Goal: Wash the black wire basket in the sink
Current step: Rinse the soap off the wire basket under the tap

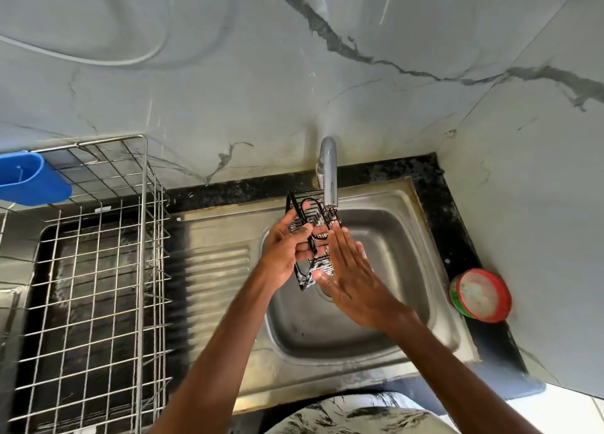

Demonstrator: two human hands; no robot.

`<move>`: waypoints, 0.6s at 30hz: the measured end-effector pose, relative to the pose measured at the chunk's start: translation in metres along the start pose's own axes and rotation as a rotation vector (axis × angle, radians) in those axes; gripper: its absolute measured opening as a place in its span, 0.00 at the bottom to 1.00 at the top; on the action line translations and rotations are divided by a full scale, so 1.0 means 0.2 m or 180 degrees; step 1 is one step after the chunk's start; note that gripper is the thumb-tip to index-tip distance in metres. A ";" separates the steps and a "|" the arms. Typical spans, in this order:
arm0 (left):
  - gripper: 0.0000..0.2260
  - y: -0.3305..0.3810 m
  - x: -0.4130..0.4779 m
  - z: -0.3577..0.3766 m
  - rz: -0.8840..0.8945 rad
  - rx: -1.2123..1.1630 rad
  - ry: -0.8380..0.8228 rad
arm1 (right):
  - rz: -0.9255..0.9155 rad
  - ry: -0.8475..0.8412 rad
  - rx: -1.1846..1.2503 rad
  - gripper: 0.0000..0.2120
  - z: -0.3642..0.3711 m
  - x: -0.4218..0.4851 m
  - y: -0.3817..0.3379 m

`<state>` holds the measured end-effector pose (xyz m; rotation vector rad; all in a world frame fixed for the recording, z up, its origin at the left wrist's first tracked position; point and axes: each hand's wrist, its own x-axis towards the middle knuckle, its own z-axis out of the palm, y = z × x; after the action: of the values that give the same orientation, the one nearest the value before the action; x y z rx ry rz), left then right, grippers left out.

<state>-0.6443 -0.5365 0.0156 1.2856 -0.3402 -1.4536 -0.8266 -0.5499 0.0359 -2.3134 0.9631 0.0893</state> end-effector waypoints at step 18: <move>0.16 0.08 -0.03 0.02 -0.0056 -0.0343 0.0335 | 0.0127 -0.0289 0.0131 0.40 -0.13 0.36 -0.05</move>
<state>-0.6404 -0.5395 0.0322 1.2749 -0.1786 -1.3940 -0.7719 -0.6035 0.0408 -2.2333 0.9564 0.1876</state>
